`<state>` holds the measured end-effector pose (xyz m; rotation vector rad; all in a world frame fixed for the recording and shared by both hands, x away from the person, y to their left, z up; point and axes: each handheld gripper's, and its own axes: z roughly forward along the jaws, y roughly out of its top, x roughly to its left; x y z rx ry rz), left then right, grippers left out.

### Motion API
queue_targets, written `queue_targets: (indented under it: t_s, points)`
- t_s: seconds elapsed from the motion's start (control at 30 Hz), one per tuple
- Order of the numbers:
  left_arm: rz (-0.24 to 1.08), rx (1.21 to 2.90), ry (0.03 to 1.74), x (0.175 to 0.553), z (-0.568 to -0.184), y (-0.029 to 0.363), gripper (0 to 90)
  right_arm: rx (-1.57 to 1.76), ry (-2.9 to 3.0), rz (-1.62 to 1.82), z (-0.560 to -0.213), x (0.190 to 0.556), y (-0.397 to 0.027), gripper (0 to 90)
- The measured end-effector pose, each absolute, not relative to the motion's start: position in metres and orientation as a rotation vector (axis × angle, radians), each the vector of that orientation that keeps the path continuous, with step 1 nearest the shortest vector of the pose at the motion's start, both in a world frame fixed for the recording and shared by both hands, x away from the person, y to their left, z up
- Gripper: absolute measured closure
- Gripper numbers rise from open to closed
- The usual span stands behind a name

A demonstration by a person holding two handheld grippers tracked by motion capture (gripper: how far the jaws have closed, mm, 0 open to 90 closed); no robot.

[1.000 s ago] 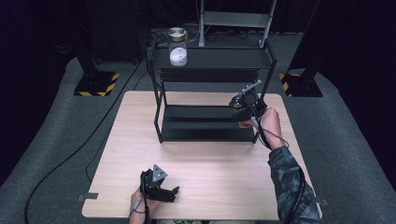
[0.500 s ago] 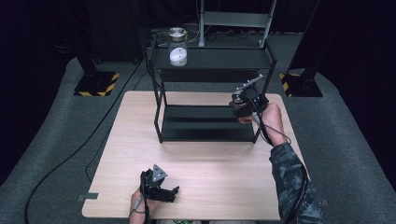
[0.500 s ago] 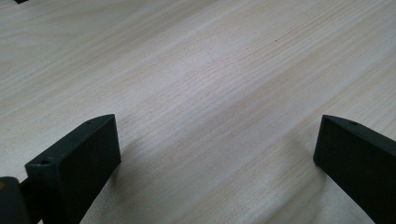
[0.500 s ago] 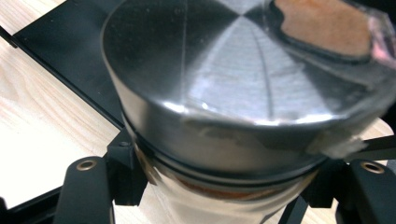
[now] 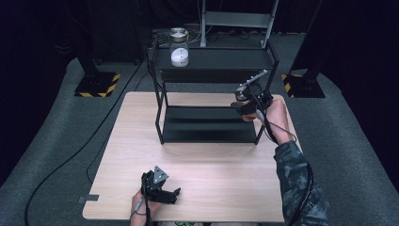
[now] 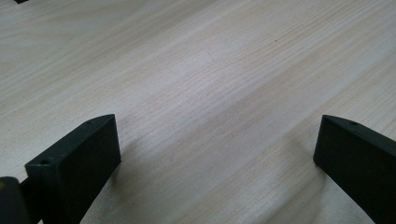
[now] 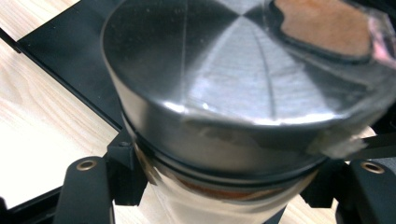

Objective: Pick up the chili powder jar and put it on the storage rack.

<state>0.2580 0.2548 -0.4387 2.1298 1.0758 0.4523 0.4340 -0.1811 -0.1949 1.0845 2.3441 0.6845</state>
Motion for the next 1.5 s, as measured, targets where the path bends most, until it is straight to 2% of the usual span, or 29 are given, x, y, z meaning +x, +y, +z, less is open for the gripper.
queue_targets:
  t_s: [1.5]
  points:
    - [0.452,2.124,1.078,0.258,-0.439,0.255,0.0,1.032,2.335,0.678,-0.154,0.428,-0.174,31.3]
